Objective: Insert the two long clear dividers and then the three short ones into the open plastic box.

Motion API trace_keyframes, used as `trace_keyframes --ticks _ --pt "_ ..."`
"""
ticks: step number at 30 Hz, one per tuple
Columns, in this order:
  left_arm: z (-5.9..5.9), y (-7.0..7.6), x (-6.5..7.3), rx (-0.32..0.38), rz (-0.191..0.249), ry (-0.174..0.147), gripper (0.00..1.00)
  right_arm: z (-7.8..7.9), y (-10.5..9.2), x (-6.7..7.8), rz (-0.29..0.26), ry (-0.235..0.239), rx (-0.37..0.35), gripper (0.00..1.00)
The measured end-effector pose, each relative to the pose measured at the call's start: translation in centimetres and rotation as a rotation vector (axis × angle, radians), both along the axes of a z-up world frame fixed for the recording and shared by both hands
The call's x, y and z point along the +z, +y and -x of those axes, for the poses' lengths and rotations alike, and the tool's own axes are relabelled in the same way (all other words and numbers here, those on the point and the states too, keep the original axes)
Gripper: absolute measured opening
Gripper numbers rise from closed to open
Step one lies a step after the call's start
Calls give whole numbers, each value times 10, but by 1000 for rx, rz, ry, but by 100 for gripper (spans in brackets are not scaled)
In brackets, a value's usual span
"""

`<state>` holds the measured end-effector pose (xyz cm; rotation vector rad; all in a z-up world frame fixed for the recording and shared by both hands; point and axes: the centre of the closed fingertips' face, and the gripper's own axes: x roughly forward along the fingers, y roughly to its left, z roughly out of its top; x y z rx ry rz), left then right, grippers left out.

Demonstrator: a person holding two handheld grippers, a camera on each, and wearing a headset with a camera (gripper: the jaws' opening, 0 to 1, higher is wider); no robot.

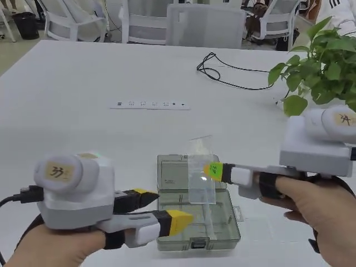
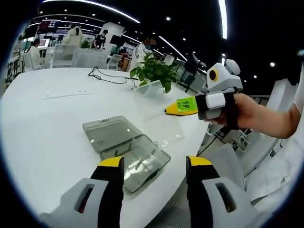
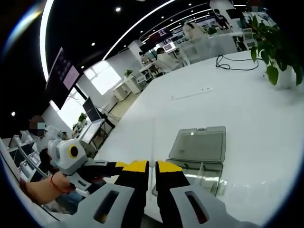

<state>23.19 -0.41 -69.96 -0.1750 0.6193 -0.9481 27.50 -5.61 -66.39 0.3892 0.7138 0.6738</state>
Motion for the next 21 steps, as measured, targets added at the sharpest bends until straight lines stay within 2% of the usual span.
trace_keyframes --ticks 3,9,12,15,21 --pt "0 3 -2 -11 -10 -10 55 -1 2 -2 17 14 6 7" --pt "3 5 -4 -58 -34 -61 63 -3 5 -7 41 56 10 7" --pt "4 6 -5 -72 -37 -66 64 -3 8 -10 61 74 15 7" --pt "4 6 -5 -90 -46 -91 69 -2 11 -11 67 91 17 7" --pt "5 7 -8 -116 -68 -115 78 -1 15 -16 92 124 15 7"
